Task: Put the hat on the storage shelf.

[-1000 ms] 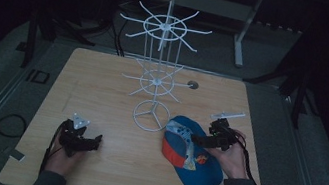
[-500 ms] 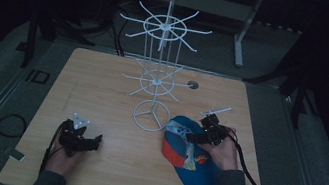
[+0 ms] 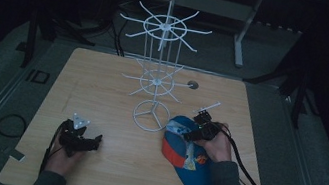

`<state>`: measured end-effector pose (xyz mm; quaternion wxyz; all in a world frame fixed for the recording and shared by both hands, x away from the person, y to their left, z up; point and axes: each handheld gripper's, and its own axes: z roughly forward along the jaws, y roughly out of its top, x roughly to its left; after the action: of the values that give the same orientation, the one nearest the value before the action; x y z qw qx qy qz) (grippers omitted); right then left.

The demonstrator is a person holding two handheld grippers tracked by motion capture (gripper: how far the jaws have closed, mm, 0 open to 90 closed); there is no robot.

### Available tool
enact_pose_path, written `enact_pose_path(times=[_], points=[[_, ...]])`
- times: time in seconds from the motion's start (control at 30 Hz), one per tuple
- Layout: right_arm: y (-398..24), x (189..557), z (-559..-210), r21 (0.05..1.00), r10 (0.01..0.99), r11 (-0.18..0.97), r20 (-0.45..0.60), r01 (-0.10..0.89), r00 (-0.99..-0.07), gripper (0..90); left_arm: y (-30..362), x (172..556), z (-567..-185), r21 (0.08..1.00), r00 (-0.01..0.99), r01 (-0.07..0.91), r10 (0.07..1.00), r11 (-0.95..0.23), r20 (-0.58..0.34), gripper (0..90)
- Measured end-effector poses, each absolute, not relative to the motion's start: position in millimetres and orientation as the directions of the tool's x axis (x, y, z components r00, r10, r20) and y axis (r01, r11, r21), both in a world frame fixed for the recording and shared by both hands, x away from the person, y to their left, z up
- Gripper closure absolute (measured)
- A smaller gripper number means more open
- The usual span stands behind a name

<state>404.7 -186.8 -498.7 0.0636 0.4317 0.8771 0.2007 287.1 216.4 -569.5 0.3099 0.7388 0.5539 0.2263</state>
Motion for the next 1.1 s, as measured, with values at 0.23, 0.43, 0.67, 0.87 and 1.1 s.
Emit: enact_pose_path(times=[0.23, 0.43, 0.67, 0.87, 1.1], points=[[-183.8, 404.1, -500.8, 0.392, 0.762, 0.579, 0.052, 0.715, -0.645, 67.9, 216.4, 287.2, -569.5, 0.709, 0.284, 0.678, 0.959, -0.195, -0.008, 13.4], [-182.2, 399.9, -499.0, 0.391, 0.736, 0.613, 0.036, 0.687, -0.676, 85.6, 216.3, 287.0, -569.5, 0.709, 0.284, 0.678, 0.959, -0.194, -0.009, 13.4], [-185.8, 394.3, -490.6, 0.437, 0.727, 0.608, 0.030, 0.663, -0.686, 88.2, 216.2, 286.8, -569.5, 0.709, 0.284, 0.678, 0.959, -0.194, -0.009, 13.4], [-190.0, 388.1, -479.7, 0.484, 0.728, 0.589, 0.031, 0.647, -0.685, 88.3, 216.1, 286.7, -569.5, 0.709, 0.284, 0.678, 0.959, -0.194, -0.009, 13.4], [-193.4, 382.3, -470.3, 0.517, 0.724, 0.582, 0.024, 0.628, -0.690, 88.3, 216.1, 286.5, -569.5, 0.710, 0.284, 0.677, 0.959, -0.194, -0.009, 13.4]])
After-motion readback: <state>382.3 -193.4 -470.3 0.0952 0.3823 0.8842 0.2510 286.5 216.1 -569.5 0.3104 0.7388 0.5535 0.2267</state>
